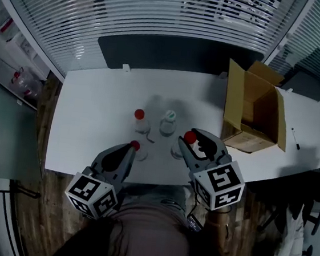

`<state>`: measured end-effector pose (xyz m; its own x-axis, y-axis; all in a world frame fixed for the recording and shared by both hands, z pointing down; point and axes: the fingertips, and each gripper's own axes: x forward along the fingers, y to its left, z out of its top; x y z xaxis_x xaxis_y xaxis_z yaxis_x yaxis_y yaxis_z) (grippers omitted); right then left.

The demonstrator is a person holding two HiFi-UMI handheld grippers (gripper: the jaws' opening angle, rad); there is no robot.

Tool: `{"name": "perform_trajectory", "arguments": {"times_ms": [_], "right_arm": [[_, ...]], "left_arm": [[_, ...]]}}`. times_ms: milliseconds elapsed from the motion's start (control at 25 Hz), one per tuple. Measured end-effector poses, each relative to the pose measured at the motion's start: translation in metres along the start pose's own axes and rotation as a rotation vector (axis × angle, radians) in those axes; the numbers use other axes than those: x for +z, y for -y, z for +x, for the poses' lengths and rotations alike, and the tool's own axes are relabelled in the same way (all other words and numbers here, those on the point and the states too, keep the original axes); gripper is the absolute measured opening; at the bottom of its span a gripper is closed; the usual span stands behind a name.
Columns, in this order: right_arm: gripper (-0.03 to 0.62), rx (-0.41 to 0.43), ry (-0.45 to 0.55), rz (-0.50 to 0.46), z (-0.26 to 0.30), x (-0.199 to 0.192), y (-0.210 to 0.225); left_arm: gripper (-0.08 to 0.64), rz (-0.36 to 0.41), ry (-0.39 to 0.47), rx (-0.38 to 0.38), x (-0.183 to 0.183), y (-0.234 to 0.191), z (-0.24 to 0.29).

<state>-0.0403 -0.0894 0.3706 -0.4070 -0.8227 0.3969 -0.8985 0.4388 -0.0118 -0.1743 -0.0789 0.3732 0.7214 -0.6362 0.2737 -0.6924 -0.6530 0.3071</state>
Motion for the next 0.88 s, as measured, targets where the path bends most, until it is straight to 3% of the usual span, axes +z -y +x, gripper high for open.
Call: {"name": "perform_trajectory", "arguments": {"times_ms": [160,880], "right_arm": [[0.170,0.008,-0.020,-0.010,0.011,-0.009,-0.010],[0.170,0.006,-0.099,-0.037,0.045,-0.043,-0.033]], "left_arm": [[0.009,-0.006,-0.020,0.036,0.004,-0.006,-0.010],[0.008,-0.003,0.006,0.040,-0.006,-0.030,-0.026]]}}
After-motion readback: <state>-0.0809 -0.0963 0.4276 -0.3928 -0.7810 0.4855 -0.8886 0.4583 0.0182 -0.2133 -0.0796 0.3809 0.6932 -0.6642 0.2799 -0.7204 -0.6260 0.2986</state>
